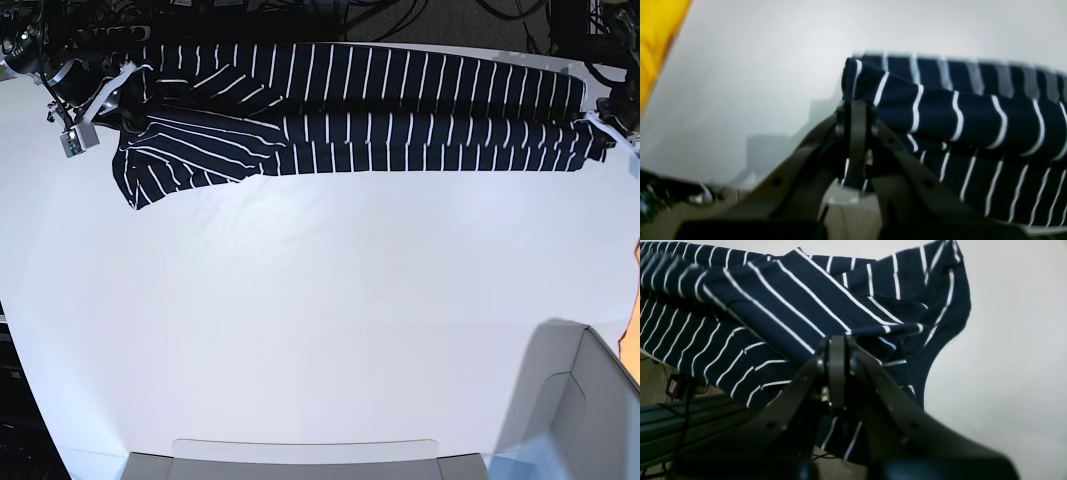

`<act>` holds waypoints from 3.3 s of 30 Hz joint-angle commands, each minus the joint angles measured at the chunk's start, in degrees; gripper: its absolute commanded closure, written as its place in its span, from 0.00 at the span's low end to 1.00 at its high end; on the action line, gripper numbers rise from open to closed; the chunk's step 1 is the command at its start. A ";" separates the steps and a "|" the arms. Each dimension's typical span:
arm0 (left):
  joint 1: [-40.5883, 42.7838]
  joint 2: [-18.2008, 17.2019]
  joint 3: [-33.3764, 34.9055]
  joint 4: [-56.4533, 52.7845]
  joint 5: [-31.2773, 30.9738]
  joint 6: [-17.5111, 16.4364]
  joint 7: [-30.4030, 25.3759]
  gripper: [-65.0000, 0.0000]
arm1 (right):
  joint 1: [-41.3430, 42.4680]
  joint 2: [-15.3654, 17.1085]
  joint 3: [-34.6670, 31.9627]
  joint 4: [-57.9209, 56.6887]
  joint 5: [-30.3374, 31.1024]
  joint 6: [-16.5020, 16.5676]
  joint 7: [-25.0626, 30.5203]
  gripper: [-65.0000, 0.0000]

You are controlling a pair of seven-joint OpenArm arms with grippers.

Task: Fold the T-shirt properly
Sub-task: 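Release the hem and raise both grippers off the shirt band, then lower the left gripper onto the band's end and grasp it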

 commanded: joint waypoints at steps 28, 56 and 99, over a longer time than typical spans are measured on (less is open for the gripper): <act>0.48 -6.53 2.21 -15.68 -11.86 0.45 -6.75 0.68 | 3.13 0.67 0.10 0.58 0.83 0.24 -2.38 0.72; -0.83 -7.14 28.23 -23.50 -11.86 -4.47 -12.73 0.80 | 7.00 0.76 0.10 0.49 0.83 0.24 -4.05 0.72; -9.89 -3.01 8.10 0.85 0.10 -4.74 2.31 1.00 | 10.87 -5.22 0.45 0.66 1.27 0.16 -3.96 0.72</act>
